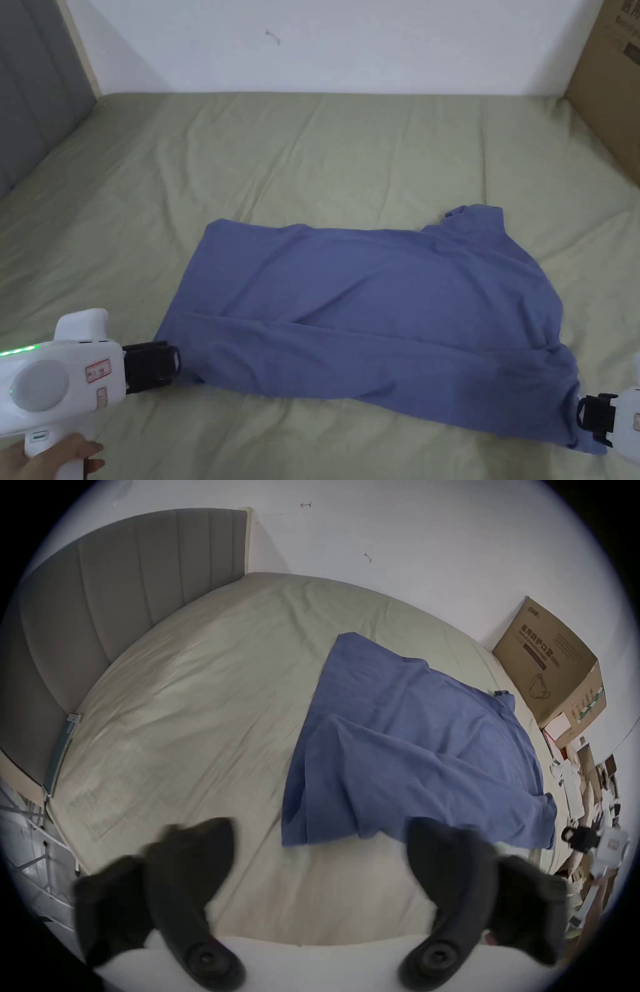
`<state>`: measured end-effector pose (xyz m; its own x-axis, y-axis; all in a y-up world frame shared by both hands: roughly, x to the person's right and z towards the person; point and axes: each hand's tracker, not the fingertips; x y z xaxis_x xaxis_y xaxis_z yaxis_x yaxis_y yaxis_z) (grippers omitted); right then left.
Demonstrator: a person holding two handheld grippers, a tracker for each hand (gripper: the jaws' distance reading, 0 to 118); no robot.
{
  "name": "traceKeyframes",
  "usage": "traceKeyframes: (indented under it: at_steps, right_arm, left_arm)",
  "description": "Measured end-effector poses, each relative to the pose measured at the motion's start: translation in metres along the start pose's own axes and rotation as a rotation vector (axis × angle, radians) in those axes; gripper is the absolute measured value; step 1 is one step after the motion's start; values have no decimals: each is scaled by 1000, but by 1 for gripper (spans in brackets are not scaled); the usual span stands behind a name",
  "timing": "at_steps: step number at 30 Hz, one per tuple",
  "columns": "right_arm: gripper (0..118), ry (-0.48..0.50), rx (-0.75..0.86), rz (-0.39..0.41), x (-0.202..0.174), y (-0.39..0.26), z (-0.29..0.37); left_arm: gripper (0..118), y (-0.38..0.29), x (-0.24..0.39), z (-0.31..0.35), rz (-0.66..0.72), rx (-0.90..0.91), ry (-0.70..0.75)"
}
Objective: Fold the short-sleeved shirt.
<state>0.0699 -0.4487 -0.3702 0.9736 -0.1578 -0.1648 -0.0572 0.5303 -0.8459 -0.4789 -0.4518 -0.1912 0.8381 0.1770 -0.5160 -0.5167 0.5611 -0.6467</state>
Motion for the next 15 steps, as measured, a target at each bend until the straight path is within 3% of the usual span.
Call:
traceKeyframes:
  at_steps: [2,3,4,5,6,7,9,11,14,15]
  right_arm:
    - [0,3,-8,-5,0,-4,-1]
    - [0,5,-12,-6,1,-5,-1]
    - [0,9,-18,-8,1,-7,-1]
    - [0,10,-20,-11,2,-9,-1]
    - [0,10,-26,-15,3,-11,-1]
    - [0,7,-28,-19,5,-13,-1]
    - [0,2,-27,-27,8,-15,2]
    - [5,-1,-24,-24,11,-14,2]
    - [61,-21,-20,0,15,-5,-5]
    - [71,-21,-15,-2,18,-2,-11]
  left_arm:
    - [102,6,2,-15,3,-17,19]
    - [91,3,2,-24,6,-77,32]
    - [71,1,3,-36,-10,-123,43]
    - [43,-1,4,-46,-22,-151,59]
    - [43,-6,6,-57,-44,-201,78]
    - [36,-13,8,-62,-69,-227,119]
    - [26,-9,16,-50,-89,-157,106]
    - [9,-5,19,-51,-103,-163,96]
    - [9,-3,22,-52,-156,-175,108]
    - [9,-5,21,-52,-171,-172,109]
